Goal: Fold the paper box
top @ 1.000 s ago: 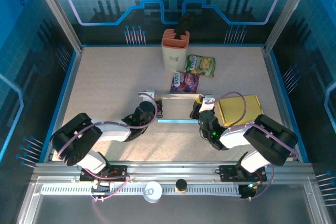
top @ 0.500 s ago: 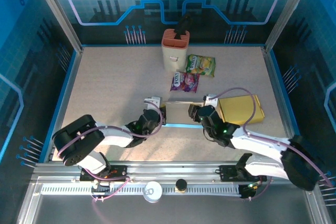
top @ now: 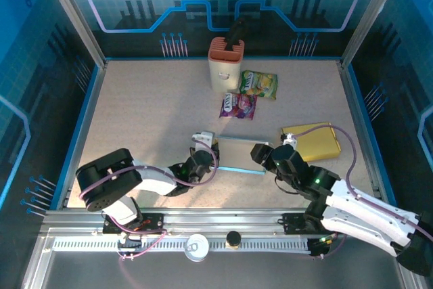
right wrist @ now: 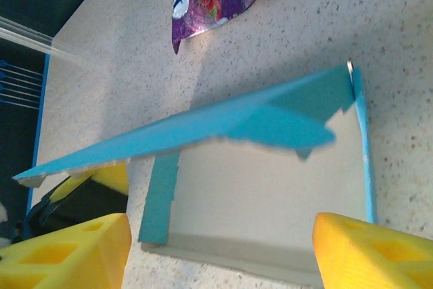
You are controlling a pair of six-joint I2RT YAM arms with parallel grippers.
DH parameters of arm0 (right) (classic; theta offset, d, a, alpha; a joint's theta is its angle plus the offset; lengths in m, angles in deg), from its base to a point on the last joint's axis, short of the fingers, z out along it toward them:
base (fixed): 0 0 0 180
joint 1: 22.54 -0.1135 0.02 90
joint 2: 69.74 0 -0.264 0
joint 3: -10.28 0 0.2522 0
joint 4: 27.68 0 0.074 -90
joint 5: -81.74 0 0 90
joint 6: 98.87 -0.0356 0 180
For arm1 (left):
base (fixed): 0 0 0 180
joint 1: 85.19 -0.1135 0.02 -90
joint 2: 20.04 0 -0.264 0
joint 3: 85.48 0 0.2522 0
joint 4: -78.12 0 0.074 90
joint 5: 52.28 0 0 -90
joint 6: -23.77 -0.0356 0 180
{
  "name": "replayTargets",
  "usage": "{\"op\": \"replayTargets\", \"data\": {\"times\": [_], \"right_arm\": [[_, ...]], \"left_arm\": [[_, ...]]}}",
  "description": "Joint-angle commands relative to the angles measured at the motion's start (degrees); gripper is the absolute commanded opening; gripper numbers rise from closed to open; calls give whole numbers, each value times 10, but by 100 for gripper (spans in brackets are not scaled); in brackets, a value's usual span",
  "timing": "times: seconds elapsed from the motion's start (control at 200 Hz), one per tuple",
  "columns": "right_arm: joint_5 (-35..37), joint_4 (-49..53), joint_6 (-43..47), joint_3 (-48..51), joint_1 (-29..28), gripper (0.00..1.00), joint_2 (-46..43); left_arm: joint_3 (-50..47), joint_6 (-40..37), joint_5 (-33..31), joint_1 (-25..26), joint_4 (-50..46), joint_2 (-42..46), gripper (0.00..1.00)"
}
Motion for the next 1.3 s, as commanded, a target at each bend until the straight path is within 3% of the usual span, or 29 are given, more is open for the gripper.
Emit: {"op": "replayTargets", "data": {"times": [0.0,0.11,0.23,0.405,0.66,0.76,1.296], "right_arm": [[14,70,-79,-29,-21,72,-24],[37,106,-156,-32,-41,75,-51],[55,50,-200,-27,-55,78,-58],[55,-47,-274,-46,-57,76,5],[59,-96,-335,-95,-49,62,110],[34,-108,-356,-93,-31,51,136],[-74,-165,-382,-64,61,20,194]], "left_arm": [[0,25,-25,7,-24,-18,0],[-2,30,-37,14,-22,-22,0],[-3,35,-51,21,-20,-24,0],[1,40,-74,34,-25,-30,0],[6,48,-92,45,-32,-33,0],[9,49,-96,49,-32,-37,0],[14,53,-111,58,-31,-50,0]]}}
